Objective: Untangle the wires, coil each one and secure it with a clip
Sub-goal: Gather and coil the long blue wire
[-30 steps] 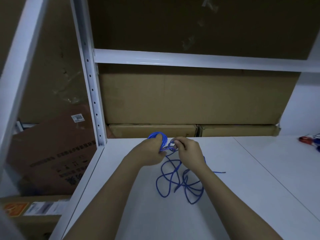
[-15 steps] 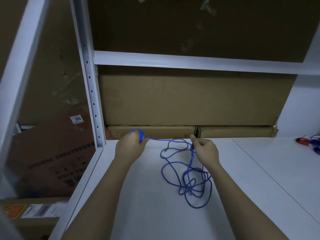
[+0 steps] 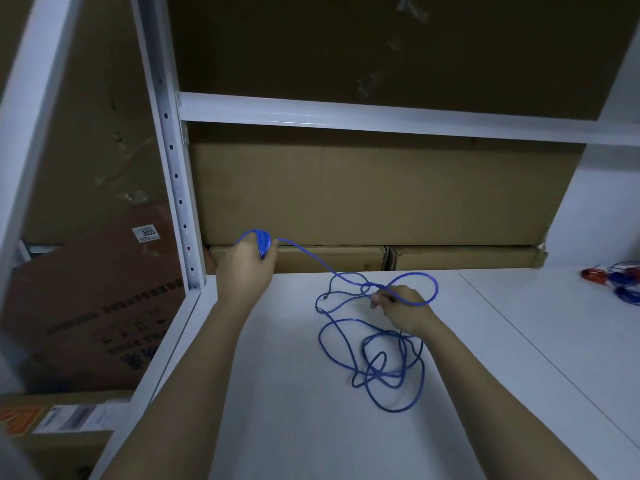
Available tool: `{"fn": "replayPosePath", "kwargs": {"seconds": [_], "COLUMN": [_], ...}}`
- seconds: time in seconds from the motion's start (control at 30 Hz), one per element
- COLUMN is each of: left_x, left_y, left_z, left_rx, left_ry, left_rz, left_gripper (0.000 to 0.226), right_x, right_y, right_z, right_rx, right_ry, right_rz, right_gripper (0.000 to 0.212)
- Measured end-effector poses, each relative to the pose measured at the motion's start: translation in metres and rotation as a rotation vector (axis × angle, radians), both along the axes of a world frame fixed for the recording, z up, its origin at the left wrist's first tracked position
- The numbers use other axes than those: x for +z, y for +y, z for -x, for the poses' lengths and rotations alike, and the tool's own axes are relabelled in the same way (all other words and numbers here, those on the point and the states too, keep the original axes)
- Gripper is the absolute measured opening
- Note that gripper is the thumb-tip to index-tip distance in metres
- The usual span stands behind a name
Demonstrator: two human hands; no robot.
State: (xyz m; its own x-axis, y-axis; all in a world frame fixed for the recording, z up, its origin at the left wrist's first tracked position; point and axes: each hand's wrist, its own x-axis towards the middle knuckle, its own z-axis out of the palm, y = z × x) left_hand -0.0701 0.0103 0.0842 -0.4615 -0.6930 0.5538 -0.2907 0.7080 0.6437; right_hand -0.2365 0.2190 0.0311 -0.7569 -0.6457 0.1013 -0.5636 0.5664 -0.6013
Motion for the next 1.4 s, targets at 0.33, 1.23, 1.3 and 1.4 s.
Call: {"fn": "replayPosePath", "kwargs": {"seconds": [0.33, 1.23, 1.3, 1.4], "left_x": [0.009, 0.011, 0.010, 0.001], "left_y": [0.015, 0.034, 0.033, 0.026], "left_z": [0.008, -0.010, -0.003, 0.003], "left_rx": [-0.212, -1.051, -0.955, -0.801], "left_ry": [-0.087, 0.571, 0.626, 0.569], "left_rz": [-0.050, -1.085, -1.019, -0.782], "left_gripper": [0.035, 0.015, 0.019, 0.014], "right_x": [0.060, -0.010, -0.017, -0.017], "right_y": [-0.031, -0.072, -0.074, -0.069], "right_z": [-0.024, -0.056, -0.063, -0.077], "right_rx": [-0.096, -0.039, 0.070, 0.203], "right_ry": [-0.311, 0.977, 0.974, 0.900], "right_rz": [0.851, -0.226, -0.205, -0.097], "right_gripper": [0.045, 0.048, 0.047, 0.048]}}
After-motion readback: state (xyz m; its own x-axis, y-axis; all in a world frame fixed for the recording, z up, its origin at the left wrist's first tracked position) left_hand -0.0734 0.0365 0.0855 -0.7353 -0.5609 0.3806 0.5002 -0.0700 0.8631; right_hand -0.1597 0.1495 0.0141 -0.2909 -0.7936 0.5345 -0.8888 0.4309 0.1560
